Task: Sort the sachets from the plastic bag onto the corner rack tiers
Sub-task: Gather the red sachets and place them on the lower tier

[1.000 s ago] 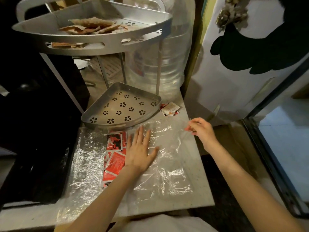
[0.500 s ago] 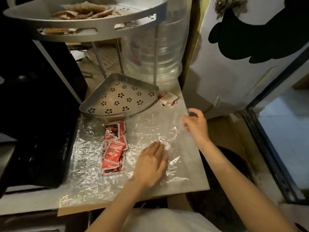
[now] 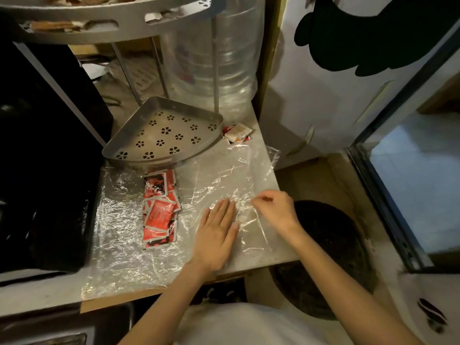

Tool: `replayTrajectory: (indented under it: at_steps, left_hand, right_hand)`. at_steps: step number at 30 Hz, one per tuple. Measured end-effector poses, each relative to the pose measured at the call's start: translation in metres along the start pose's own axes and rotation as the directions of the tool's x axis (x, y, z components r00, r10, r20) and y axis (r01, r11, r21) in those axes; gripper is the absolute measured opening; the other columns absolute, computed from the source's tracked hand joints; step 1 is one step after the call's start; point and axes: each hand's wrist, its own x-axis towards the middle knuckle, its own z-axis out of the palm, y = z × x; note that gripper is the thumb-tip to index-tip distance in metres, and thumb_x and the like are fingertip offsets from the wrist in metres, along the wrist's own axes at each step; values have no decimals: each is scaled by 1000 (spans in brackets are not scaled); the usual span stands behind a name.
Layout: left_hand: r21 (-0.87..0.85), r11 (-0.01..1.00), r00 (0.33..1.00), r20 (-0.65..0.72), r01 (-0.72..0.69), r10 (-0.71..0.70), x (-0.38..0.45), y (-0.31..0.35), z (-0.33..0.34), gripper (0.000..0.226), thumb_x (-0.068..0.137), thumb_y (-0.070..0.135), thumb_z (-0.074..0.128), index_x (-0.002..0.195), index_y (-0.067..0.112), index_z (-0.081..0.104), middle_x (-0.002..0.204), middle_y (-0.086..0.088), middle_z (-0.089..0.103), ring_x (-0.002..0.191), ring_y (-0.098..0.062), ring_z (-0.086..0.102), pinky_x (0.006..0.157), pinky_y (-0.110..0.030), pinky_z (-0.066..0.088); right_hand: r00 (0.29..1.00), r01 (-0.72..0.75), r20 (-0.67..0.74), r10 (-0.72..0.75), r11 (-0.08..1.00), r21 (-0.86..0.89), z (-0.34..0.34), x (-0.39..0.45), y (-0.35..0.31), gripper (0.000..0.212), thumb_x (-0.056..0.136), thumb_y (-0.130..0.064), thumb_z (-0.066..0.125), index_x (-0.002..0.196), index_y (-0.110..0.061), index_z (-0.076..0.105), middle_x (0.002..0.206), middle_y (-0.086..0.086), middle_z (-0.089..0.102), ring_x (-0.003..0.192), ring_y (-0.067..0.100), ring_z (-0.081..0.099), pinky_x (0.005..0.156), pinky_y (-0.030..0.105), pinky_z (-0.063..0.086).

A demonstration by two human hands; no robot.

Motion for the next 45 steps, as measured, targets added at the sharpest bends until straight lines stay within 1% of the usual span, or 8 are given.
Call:
replayTrajectory:
  at_steps: [6,17,20,25,30,34,39,45]
  left_hand:
    - [47,999,1000,-6,-23,24,1,-1,1,83,77,62,-22,145,27,9,155,7,1,142,-5,-8,112,-23,-18]
    - [154,988,998,59,-30,21,3,-2,4,62,87,54,-5,143,28,-9,152,7,-17,139,-7,-23,112,-32,-19]
    - [135,990,995,91,-42,30,4,-3,2,69,81,59,-10,143,28,-10,153,6,-19,138,-8,-25,112,-32,-21]
    - [38,999,986,167,-6,-1,11,1,-9,72,83,60,0,146,26,3,156,3,-7,142,-10,-12,115,-34,-12]
    - [-409,895,955,293,177,-55,27,0,-56,39,95,28,43,133,17,47,146,-2,38,130,-18,40,111,-32,30]
    - [-608,775,981,33,173,-193,22,-10,-101,26,92,13,50,116,14,61,117,1,63,102,-11,60,91,-20,47]
    - [-444,833,840,-266,329,-473,-5,-36,-111,39,84,16,61,122,13,54,117,-3,52,84,-7,55,71,-10,45]
    - [-333,670,682,-99,664,-725,-23,-71,-96,76,71,39,72,132,11,35,127,-13,44,114,-31,50,95,-49,46]
  right_hand:
    - [990,-62,-117,81,986,155,-39,17,15,16,87,-15,48,76,-12,60,79,6,67,68,16,55,65,30,45]
    - [995,-50,-97,38,991,-127,-82,58,46,23,84,-12,61,65,-24,62,64,-1,66,69,17,62,83,40,54]
    - [993,-74,-112,47,966,-247,-76,60,47,9,86,-14,60,82,-15,68,85,6,71,86,19,63,84,34,52]
    - [968,68,-177,-181,859,-507,-61,56,21,35,89,-18,55,123,-10,52,126,11,54,118,28,47,94,39,44]
    - [927,331,12,-376,801,-498,-27,55,-22,41,86,-14,58,126,-14,49,134,6,47,125,23,40,99,35,36]
    - [870,492,217,-442,757,-431,9,58,-53,46,86,-17,57,131,-16,46,139,2,47,130,19,39,102,32,33]
    - [754,631,468,-461,707,-319,58,60,-85,43,90,-24,55,131,-17,46,138,4,49,122,21,50,100,35,39]
    - [682,680,587,-436,674,-289,102,64,-114,48,82,-27,65,126,-16,51,133,5,54,121,21,50,97,32,38]
